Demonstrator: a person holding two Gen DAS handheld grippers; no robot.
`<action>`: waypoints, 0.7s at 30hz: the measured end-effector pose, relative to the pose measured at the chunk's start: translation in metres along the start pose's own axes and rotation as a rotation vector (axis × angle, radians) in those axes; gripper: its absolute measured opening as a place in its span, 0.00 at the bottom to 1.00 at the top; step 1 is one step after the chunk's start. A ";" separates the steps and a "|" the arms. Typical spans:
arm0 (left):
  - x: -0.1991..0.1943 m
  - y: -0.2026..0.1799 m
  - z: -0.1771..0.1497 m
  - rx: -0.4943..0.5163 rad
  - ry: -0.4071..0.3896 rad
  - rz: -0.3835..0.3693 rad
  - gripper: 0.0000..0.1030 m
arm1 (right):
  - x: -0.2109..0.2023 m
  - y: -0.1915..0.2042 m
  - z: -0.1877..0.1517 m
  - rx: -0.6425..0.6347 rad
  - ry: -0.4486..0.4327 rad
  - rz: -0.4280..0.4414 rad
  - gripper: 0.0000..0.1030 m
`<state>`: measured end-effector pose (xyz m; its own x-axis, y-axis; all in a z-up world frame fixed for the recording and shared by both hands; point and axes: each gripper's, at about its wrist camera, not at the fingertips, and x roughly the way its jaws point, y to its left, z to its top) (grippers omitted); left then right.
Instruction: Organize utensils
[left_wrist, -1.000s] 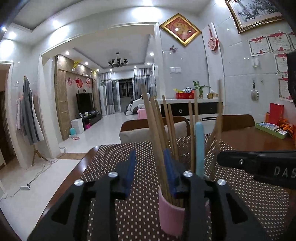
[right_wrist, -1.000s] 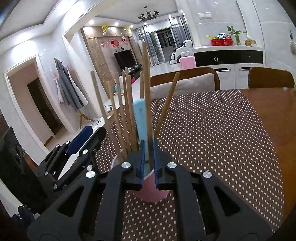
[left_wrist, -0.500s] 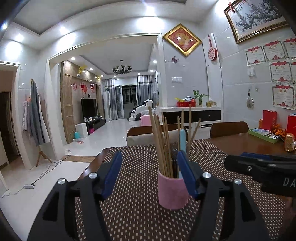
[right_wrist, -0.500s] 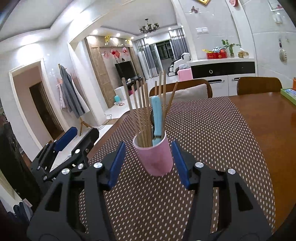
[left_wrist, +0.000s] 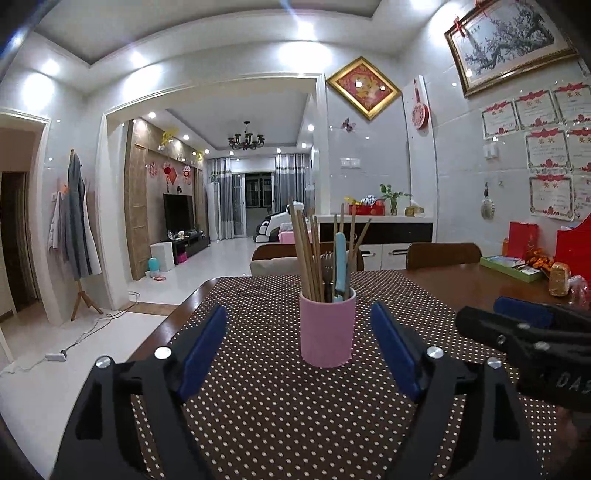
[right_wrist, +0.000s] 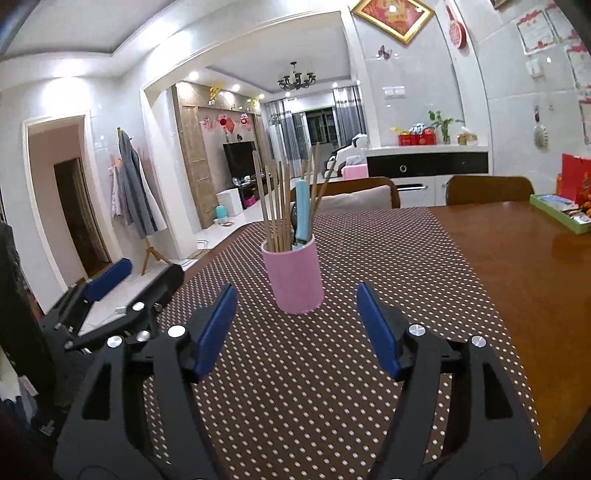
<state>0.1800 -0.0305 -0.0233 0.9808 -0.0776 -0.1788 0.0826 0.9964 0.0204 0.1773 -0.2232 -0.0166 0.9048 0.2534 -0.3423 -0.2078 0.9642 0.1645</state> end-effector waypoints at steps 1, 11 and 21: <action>-0.002 -0.001 -0.004 -0.003 0.002 -0.001 0.78 | -0.001 0.000 -0.005 0.003 -0.003 -0.005 0.65; -0.008 0.002 -0.027 -0.033 -0.017 -0.006 0.79 | -0.008 0.007 -0.036 -0.081 -0.078 -0.035 0.65; -0.002 0.003 -0.030 -0.045 -0.006 -0.016 0.79 | -0.006 0.012 -0.051 -0.138 -0.129 -0.077 0.65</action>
<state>0.1729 -0.0268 -0.0523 0.9804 -0.0935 -0.1733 0.0902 0.9956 -0.0268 0.1498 -0.2091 -0.0600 0.9581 0.1755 -0.2265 -0.1777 0.9840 0.0109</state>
